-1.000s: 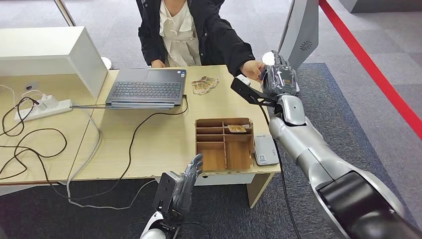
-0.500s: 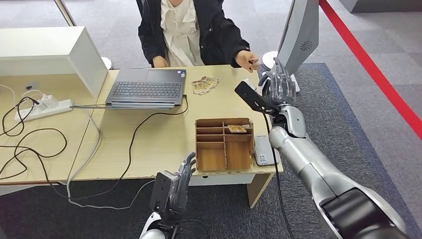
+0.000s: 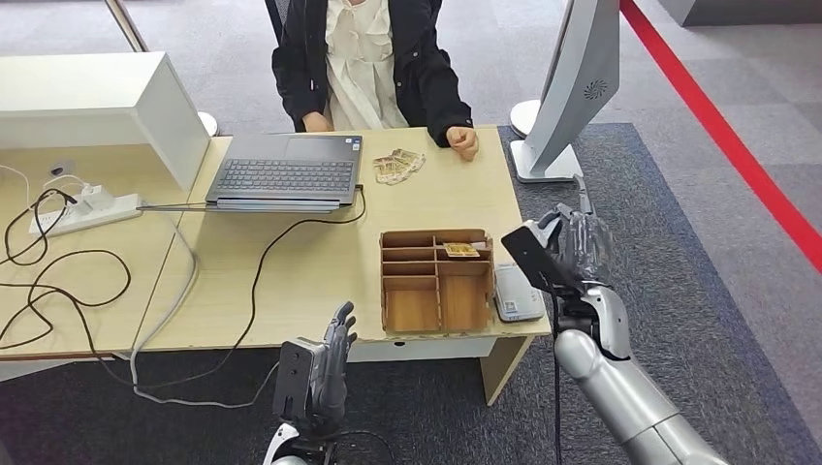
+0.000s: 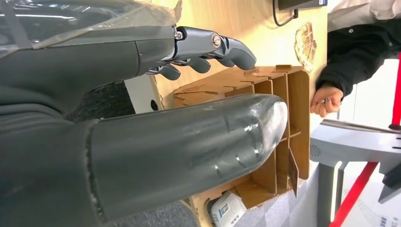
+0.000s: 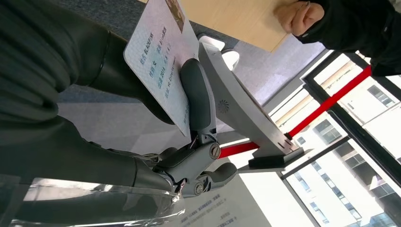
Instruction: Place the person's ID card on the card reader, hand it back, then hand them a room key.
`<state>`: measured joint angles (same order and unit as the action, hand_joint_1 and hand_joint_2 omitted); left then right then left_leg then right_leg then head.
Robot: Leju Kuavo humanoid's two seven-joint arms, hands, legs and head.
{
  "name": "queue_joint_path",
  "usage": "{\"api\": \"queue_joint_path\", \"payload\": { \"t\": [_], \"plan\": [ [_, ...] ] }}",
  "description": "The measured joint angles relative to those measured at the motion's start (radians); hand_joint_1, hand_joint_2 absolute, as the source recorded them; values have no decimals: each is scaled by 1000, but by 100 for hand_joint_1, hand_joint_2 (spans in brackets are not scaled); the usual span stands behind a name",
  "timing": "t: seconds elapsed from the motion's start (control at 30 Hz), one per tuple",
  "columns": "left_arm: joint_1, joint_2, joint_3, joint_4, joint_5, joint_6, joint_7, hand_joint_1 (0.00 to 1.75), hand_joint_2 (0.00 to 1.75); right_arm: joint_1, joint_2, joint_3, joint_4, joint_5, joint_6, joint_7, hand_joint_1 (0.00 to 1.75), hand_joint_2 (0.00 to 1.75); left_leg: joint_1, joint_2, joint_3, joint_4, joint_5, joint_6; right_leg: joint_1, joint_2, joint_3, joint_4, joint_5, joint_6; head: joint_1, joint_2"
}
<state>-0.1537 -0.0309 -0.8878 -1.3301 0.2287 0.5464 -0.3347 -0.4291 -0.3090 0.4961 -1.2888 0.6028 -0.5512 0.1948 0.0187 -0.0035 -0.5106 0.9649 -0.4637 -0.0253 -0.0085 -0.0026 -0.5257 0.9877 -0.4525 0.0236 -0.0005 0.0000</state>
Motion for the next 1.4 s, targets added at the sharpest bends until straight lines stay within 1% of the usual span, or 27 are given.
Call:
{"api": "queue_joint_path", "payload": {
  "t": [0.27, 0.4, 0.57, 0.7, 0.9, 1.1, 1.4],
  "plan": [
    [-10, 4, -24, -1, 7, -39, 1, 0, 0, 111, -28, -118, -122, 31, 16, 5, 175, 175, 0, 0, 0, 0, 0, 0, 0, 0, 0, 0, 0, 0, 0, 0],
    [-14, 5, -32, -1, 6, -49, 7, 0, 0, 147, -34, -156, -150, 48, 60, 24, 175, 175, 0, 0, 0, 0, 0, 0, 0, 0, 0, 0, 0, 0, 0, 0],
    [-21, 7, -46, -2, 5, -62, 25, 0, 0, 156, -34, -174, -146, 64, 149, 49, 175, 175, 0, 0, 0, 0, 0, 0, 0, 0, 0, 0, 0, 0, 0, 0],
    [-25, 7, -52, -7, 4, -67, 34, 0, 0, 141, -27, -174, -83, 56, 164, 31, 175, 175, 0, 0, -1, 0, 0, 0, 0, 0, 0, 0, 0, 0, 0, 0],
    [-35, 7, -67, -8, 7, -89, 26, 0, 0, 90, -13, -172, 72, -1, 144, -16, 175, 175, 0, 0, -1, 0, 0, 0, 0, 0, 0, 0, 0, 0, 0, 0],
    [-40, 7, -72, -8, 7, -117, 17, 0, 0, 49, -2, -169, 208, -35, 132, -43, 175, 175, 0, 0, -1, 0, 0, 0, 0, 0, 0, 0, 0, 0, 0, 0],
    [-41, 6, -72, -5, 7, -123, 8, 0, 0, 1, 27, -161, 355, -57, 118, -85, 175, 175, 0, 0, -1, 0, 0, 0, 0, 0, 0, 0, 0, 0, 0, 0]
  ]
}}
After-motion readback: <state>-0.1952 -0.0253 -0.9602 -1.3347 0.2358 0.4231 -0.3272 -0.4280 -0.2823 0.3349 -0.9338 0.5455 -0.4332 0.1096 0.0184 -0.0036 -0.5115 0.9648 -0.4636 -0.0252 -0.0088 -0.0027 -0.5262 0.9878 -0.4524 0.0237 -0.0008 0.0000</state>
